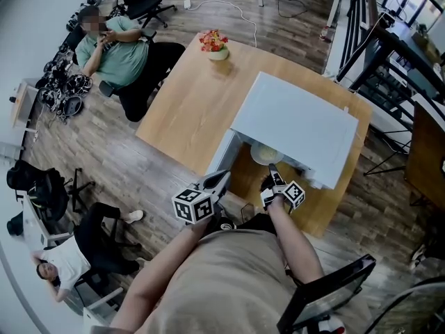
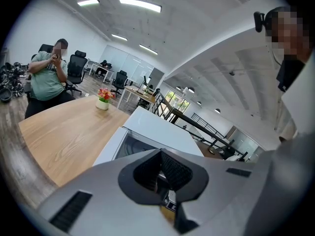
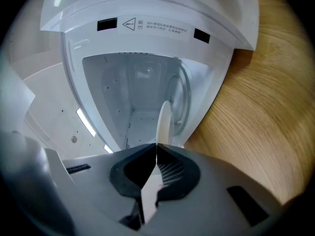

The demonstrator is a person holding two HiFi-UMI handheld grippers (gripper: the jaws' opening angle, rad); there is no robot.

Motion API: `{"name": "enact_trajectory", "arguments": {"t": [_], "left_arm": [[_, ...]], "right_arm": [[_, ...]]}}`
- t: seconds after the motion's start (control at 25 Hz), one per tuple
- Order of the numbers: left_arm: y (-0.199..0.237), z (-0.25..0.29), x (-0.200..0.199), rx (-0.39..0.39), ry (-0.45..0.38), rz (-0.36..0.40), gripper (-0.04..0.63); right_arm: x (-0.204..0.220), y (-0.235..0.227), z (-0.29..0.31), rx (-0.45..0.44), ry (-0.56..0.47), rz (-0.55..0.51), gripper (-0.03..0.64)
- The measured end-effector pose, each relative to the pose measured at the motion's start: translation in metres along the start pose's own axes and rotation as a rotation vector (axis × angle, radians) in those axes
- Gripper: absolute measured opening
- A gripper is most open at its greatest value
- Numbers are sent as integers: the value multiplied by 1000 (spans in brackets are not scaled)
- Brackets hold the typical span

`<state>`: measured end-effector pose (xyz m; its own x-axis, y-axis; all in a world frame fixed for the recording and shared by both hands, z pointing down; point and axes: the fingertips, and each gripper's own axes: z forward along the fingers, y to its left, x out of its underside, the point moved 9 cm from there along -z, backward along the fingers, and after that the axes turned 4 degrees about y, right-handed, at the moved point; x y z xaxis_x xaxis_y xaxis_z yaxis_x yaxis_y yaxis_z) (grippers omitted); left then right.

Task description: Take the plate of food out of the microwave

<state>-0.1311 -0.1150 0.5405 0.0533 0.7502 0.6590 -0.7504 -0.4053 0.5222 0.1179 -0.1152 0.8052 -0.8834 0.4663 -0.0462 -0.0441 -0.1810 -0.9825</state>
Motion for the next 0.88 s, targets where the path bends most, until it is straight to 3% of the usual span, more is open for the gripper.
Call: {"name": "enact_trajectory", "arguments": {"t": [0.88], "left_arm": [[-2,7,5,0,20,-5,3]], "right_arm": [[25,-17,-39,-11,156,-29,14]]}}
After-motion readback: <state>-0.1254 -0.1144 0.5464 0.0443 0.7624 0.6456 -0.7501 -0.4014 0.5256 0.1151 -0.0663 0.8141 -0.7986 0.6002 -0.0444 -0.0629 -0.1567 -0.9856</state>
